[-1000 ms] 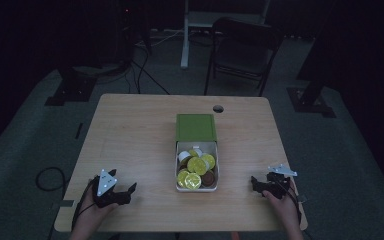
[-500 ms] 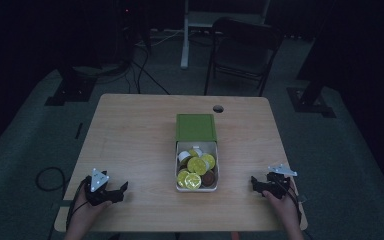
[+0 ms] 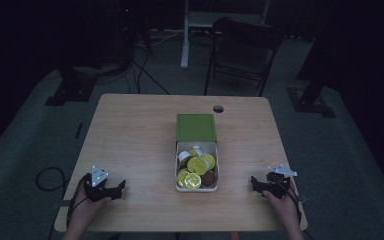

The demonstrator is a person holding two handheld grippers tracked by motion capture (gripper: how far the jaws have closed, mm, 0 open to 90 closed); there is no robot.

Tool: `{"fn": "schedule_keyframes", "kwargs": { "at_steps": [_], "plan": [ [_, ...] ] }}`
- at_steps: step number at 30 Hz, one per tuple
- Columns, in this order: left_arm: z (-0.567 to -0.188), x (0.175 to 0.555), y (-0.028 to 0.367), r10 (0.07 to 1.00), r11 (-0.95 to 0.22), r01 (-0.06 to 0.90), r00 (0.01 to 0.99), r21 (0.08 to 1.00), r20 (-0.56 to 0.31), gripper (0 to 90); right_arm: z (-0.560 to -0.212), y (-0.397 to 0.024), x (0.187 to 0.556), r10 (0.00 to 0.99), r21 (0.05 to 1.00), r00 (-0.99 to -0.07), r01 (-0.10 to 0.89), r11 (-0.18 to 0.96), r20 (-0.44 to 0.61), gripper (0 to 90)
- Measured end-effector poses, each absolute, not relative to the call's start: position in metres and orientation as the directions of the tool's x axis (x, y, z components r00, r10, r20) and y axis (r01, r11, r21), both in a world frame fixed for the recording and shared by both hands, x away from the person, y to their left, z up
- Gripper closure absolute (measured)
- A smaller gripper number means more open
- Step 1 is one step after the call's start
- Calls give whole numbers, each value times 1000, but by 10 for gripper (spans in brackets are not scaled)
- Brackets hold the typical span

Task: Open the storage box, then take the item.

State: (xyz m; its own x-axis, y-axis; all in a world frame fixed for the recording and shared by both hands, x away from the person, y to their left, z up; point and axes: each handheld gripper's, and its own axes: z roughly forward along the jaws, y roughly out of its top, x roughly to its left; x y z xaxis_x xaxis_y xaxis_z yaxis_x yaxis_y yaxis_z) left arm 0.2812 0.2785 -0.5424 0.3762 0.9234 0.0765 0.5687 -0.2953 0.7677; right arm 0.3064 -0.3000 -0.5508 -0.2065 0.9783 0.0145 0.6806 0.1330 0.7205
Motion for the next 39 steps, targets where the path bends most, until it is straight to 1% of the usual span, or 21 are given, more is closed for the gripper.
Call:
{"fn": "schedule_keyframes", "kwargs": {
  "at_steps": [6, 10, 13, 15, 16, 30, 36, 37, 39],
  "plan": [
    [-544, 285, 275, 917, -334, 596, 385, 730, 106, 94, -551, -300, 306, 978, 721, -207, 680, 133, 14, 107],
    [-545, 286, 275, 914, -344, 608, 392, 715, 105, 93, -551, -300, 306, 978, 721, -207, 681, 133, 14, 107],
    [-545, 287, 277, 918, -325, 624, 389, 711, 78, 95, -551, -300, 306, 978, 720, -206, 681, 133, 14, 107],
    [-545, 287, 278, 924, -286, 654, 381, 700, 21, 95, -551, -300, 306, 978, 721, -207, 680, 134, 14, 107],
    [-546, 287, 279, 925, -280, 658, 379, 699, 13, 94, -551, -300, 306, 978, 720, -207, 681, 134, 14, 107],
    [-546, 287, 278, 925, -280, 658, 379, 699, 14, 93, -551, -299, 308, 978, 720, -209, 681, 136, 14, 107],
    [-546, 287, 278, 925, -281, 658, 379, 699, 15, 92, -550, -296, 307, 980, 717, -197, 685, 130, 11, 109],
    [-546, 287, 278, 925, -281, 657, 379, 699, 15, 92, -549, -294, 307, 980, 712, -199, 690, 132, 11, 140],
    [-546, 287, 278, 925, -281, 658, 379, 699, 15, 92, -548, -292, 307, 978, 707, -207, 693, 141, 8, 140]
  ]
}}
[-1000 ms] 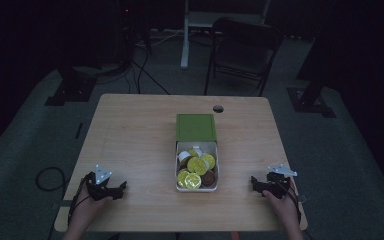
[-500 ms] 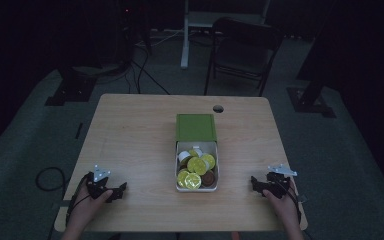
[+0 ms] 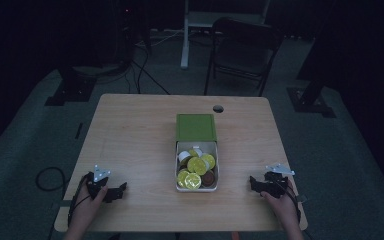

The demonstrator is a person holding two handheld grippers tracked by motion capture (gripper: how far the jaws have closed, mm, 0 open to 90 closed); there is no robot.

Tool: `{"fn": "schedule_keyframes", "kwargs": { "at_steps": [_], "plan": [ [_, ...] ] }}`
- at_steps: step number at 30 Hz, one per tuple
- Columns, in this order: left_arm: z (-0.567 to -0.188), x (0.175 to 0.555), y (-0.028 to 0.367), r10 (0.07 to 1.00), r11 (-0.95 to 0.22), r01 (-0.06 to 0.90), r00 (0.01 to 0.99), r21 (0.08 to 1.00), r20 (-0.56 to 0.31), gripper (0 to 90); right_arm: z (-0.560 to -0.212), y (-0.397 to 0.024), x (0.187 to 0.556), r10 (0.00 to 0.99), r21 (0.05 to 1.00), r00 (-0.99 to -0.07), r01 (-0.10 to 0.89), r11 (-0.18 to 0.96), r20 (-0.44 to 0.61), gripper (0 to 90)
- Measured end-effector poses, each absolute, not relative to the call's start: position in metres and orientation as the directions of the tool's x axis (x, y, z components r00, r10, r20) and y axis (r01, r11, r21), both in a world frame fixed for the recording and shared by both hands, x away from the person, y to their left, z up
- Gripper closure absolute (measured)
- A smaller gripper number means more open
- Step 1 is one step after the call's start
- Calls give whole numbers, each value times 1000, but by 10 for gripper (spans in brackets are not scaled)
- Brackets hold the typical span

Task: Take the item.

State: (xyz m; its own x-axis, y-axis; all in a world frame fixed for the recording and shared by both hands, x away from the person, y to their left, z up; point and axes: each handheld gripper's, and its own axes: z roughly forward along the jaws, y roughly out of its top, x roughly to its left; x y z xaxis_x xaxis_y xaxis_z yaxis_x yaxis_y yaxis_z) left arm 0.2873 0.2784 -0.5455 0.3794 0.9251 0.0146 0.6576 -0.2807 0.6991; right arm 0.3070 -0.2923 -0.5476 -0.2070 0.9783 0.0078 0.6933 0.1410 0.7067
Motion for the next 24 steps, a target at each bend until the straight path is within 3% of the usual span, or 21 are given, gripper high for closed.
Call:
{"fn": "schedule_keyframes", "kwargs": {
  "at_steps": [21, 24],
  "plan": [
    [-546, 287, 278, 926, -279, 658, 377, 699, 14, 88, -483, -250, 305, 935, 771, -352, 608, 188, 50, 140],
    [-546, 287, 278, 927, -277, 658, 376, 700, 14, 88, -470, -243, 304, 926, 789, -376, 581, 199, 43, 182]
  ]
}}
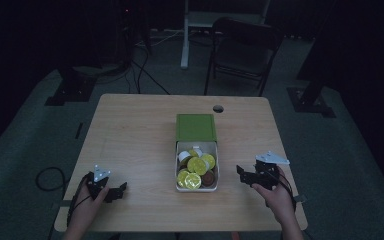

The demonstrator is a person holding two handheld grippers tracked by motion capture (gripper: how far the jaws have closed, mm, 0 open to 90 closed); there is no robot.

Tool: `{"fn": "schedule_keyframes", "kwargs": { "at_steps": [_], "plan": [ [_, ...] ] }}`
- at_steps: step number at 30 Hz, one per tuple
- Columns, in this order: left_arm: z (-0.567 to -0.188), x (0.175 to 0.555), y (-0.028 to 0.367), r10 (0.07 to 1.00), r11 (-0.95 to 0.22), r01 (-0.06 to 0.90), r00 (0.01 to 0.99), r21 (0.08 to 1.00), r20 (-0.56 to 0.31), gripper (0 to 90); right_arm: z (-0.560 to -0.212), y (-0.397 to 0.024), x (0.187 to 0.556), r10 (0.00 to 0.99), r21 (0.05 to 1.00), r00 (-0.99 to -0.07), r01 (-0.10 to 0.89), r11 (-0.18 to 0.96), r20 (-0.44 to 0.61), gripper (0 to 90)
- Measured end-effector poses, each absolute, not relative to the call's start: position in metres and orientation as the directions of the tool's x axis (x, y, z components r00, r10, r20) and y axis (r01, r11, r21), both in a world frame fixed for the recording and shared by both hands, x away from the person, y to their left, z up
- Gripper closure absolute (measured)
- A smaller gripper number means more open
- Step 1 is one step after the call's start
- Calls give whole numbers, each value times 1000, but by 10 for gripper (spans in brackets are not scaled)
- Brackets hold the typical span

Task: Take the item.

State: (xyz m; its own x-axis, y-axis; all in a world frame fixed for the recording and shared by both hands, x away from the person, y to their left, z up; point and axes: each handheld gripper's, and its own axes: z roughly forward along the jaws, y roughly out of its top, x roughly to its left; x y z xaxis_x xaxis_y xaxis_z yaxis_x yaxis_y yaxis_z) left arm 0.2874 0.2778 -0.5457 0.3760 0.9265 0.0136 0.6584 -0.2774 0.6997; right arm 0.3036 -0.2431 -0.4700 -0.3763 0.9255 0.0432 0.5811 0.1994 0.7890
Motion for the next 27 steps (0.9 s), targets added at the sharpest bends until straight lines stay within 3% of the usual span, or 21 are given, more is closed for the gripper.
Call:
{"fn": "schedule_keyframes", "kwargs": {
  "at_steps": [12, 22, 27],
  "plan": [
    [-546, 287, 278, 926, -279, 659, 377, 698, 14, 88, -430, -207, 295, 860, 835, -509, 488, 256, 33, 240],
    [-546, 287, 278, 926, -278, 659, 376, 699, 14, 88, -425, -176, 296, 807, 832, -590, 458, 313, 21, 258],
    [-546, 287, 278, 926, -278, 659, 376, 699, 14, 88, -425, -162, 299, 793, 829, -608, 456, 322, 26, 323]
  ]
}}
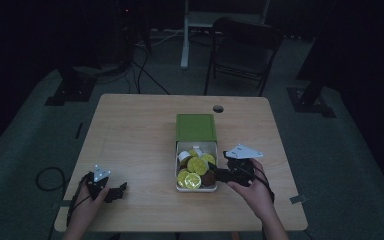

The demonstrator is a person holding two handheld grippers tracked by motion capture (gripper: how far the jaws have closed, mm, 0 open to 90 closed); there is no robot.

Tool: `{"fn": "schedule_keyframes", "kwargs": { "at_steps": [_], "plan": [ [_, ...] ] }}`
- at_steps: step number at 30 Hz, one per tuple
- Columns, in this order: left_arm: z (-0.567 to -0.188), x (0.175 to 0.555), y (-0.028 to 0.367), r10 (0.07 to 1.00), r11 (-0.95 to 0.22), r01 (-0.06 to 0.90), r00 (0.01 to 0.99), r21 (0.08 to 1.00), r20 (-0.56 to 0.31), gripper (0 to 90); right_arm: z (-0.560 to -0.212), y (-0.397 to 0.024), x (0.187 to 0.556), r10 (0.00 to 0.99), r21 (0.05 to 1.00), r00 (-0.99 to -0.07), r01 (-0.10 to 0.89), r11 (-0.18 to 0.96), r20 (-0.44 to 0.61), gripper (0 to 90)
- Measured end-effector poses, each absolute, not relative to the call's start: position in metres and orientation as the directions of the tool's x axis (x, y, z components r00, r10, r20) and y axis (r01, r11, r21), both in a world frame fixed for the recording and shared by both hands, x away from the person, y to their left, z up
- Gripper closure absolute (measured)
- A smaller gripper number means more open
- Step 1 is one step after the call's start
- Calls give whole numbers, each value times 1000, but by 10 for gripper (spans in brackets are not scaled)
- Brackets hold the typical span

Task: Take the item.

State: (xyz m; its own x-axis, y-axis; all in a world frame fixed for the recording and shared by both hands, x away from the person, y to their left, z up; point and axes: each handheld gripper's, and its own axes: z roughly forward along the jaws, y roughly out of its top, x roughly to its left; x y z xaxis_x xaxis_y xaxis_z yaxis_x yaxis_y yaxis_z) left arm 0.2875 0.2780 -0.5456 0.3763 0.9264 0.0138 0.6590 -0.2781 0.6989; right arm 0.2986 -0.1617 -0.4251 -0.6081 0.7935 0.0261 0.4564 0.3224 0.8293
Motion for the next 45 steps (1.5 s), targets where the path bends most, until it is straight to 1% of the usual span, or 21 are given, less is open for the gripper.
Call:
{"fn": "schedule_keyframes", "kwargs": {
  "at_steps": [3, 10, 16, 27, 45],
  "plan": [
    [-546, 287, 278, 926, -278, 659, 376, 699, 14, 88, -425, -152, 299, 777, 829, -628, 455, 326, 40, 342],
    [-546, 287, 278, 926, -278, 659, 376, 699, 14, 88, -433, -130, 294, 732, 813, -679, 460, 357, 62, 342],
    [-546, 287, 278, 926, -279, 659, 377, 698, 14, 88, -441, -118, 289, 709, 800, -702, 462, 384, 65, 330],
    [-546, 287, 278, 926, -279, 659, 377, 699, 14, 88, -460, -106, 286, 697, 765, -715, 480, 429, 58, 320],
    [-546, 287, 278, 926, -279, 659, 377, 699, 14, 88, -480, -87, 284, 678, 730, -735, 478, 488, 29, 322]
  ]
}}
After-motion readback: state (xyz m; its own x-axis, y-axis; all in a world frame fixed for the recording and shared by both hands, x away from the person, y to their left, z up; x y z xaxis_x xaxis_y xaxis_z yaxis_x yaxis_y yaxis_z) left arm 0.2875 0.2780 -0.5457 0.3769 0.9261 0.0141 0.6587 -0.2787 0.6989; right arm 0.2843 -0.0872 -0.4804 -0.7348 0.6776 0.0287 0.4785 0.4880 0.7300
